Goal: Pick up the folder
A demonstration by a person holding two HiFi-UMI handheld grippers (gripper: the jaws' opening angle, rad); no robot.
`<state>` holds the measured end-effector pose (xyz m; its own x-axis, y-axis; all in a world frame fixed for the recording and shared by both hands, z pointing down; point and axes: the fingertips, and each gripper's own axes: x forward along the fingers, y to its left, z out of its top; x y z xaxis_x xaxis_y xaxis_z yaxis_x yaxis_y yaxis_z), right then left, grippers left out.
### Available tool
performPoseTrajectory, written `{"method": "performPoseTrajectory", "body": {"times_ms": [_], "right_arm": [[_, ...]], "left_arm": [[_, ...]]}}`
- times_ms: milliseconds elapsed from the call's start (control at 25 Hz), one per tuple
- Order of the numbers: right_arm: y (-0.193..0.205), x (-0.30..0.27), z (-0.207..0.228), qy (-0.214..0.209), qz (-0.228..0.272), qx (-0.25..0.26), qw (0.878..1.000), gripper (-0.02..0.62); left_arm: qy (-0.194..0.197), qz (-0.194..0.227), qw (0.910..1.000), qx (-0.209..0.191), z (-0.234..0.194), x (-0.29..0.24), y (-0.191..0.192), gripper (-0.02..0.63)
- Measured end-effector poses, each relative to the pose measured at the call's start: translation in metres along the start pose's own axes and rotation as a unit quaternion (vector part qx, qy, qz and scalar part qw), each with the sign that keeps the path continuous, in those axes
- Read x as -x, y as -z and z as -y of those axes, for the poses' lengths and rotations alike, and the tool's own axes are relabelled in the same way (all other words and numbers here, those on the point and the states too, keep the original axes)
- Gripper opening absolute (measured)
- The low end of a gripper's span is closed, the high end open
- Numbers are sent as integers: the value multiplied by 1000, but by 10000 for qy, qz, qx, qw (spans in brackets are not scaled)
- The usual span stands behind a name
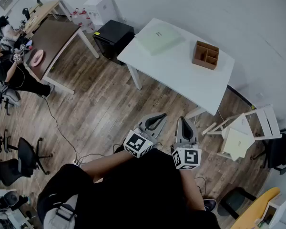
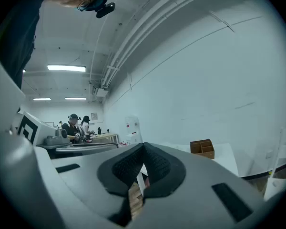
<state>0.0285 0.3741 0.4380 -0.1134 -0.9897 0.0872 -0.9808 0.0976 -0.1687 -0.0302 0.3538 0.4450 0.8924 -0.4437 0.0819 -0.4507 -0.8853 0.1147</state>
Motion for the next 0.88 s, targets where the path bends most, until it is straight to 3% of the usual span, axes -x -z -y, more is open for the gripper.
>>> {"method": "performPoseTrajectory", "body": {"times_ms": [320,520,880], "right_arm": [[-4,3,6,-144,233,-181,9995,34],[2,4,0,-283,231,-120,9993,35],[18,-10,4,-390,118,-703,9967,35]], "left_arm": [[-62,114,9999,51,2,-8,0,21],[-268,-163,9990,309,-14,1,16,21],[-119,-353,9980,506,-24,-13,30,21]]}}
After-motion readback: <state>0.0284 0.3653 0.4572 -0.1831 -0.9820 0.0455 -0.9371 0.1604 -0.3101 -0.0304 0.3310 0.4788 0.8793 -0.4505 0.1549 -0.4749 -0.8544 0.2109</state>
